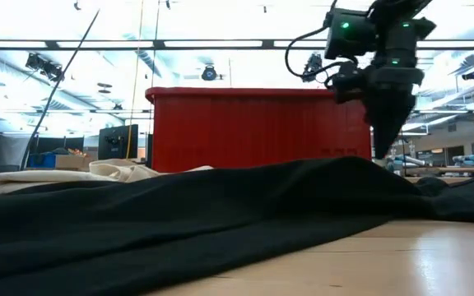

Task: Fold Laundry from Bin
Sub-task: Fold the black shirt

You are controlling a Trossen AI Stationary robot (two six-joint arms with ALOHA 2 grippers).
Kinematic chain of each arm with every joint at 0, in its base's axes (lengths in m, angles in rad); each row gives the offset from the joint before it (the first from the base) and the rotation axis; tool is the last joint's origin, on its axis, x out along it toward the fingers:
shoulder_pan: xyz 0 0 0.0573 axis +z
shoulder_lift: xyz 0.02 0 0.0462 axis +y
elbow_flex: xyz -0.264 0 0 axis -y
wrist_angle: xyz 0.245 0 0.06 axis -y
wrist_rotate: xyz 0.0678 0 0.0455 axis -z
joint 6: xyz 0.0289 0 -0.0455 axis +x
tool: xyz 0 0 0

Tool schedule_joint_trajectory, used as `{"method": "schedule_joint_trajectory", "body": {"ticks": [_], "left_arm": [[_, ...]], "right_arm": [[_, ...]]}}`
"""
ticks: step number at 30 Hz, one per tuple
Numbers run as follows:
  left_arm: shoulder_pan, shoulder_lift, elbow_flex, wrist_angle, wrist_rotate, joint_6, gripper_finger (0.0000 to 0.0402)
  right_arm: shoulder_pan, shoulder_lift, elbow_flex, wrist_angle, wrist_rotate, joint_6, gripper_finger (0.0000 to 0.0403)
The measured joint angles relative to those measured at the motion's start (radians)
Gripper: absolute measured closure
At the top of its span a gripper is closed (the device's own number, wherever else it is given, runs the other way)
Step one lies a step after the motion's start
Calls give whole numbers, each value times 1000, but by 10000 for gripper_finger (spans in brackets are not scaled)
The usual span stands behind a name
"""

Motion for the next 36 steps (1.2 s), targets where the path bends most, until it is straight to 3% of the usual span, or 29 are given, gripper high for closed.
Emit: {"method": "schedule_joint_trajectory", "body": {"ticks": [8,22,25,32,36], "left_arm": [[-68,40,1,83,22,45,212],[-87,117,1,95,-31,163,221],[-85,117,1,94,-35,197,252],[-75,117,1,87,-33,205,387],[-68,117,1,88,-19,173,397]], "right_arm": [[150,0,-117,124,41,173,278],[190,0,-148,153,-21,273,278],[190,-1,-148,153,-23,273,278],[190,-1,-148,152,-23,272,278],[190,-1,-148,152,-17,264,278]]}}
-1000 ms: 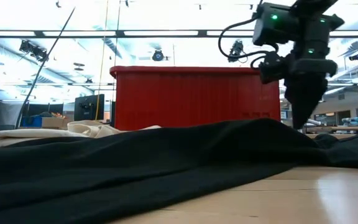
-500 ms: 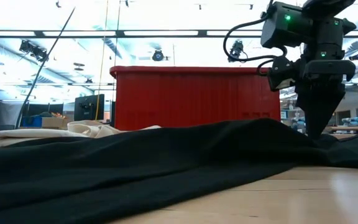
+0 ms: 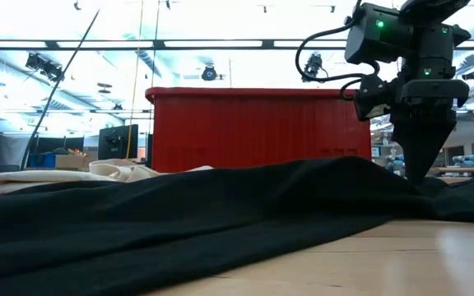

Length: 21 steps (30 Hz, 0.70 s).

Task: Fold Laundry from Bin
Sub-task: Fold the black shirt

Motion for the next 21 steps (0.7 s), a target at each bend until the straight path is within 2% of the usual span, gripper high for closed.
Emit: {"method": "schedule_joint_trajectory", "body": {"ticks": [7,12,17,21], "left_arm": [[1,-30,0,97,103,-54,400],[-12,-44,0,247,267,-107,400],[-34,-44,0,223,258,-136,401],[-26,-44,0,197,158,-128,400]], "right_arm": [[-1,0,1,-33,-39,-26,278],[0,0,1,-84,-90,-88,279],[-3,17,1,-97,-35,-136,284],[-20,49,1,-89,-28,-137,286]]}}
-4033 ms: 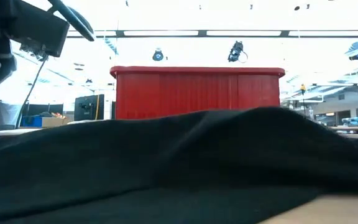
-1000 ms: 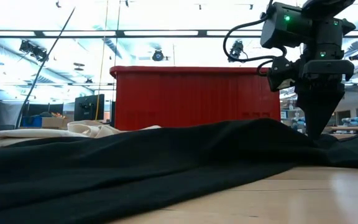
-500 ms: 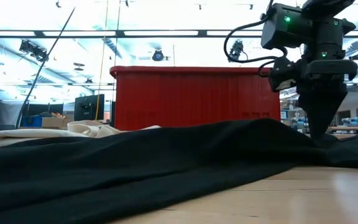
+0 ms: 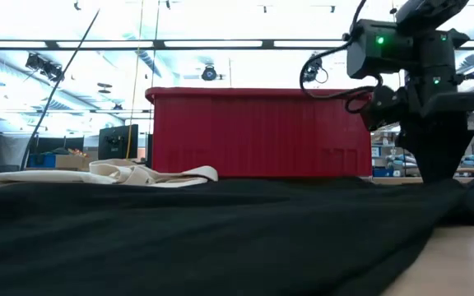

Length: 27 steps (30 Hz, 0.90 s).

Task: Fold Laundry from Bin
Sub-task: Fold the black shirt

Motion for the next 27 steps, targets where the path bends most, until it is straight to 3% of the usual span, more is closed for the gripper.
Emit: {"method": "schedule_joint_trajectory", "body": {"ticks": [3,7,11,16,19,23,27], "left_arm": [[19,9,0,18,-69,7,390],[42,10,0,125,-65,6,351],[43,10,0,250,-60,-15,285],[41,10,0,245,-39,-121,206],[50,8,2,123,-10,-196,190],[89,-1,-1,-152,1,-306,197],[131,-46,0,-364,-11,-272,220]], "right_arm": [[-10,24,0,0,-13,2,286],[-21,37,0,-6,-15,3,287],[-40,37,0,-11,-14,3,287],[-65,37,0,-9,-10,-4,287],[-73,37,0,-9,-11,-4,287],[-73,38,0,-12,-21,-4,287],[-73,38,0,-23,-37,-6,287]]}}
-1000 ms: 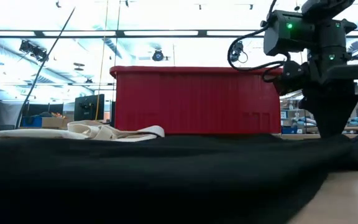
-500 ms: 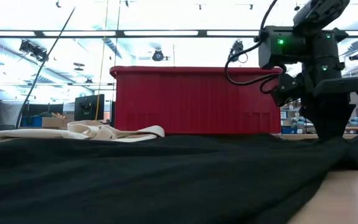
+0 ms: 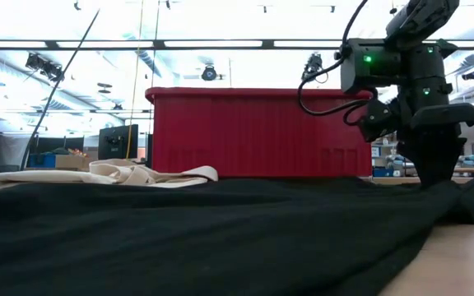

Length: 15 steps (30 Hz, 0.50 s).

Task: Fold Laundry from Bin
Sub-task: Fold the black shirt

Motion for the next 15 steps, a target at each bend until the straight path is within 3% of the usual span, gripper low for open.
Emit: {"method": "schedule_joint_trajectory", "body": {"ticks": [8,15], "left_arm": [[9,-45,1,-403,16,66,248],[-35,-43,-15,-339,-45,150,249]], "right_arm": [[0,0,0,-30,-5,-10,287],[0,0,0,-24,-7,-10,287]]}}
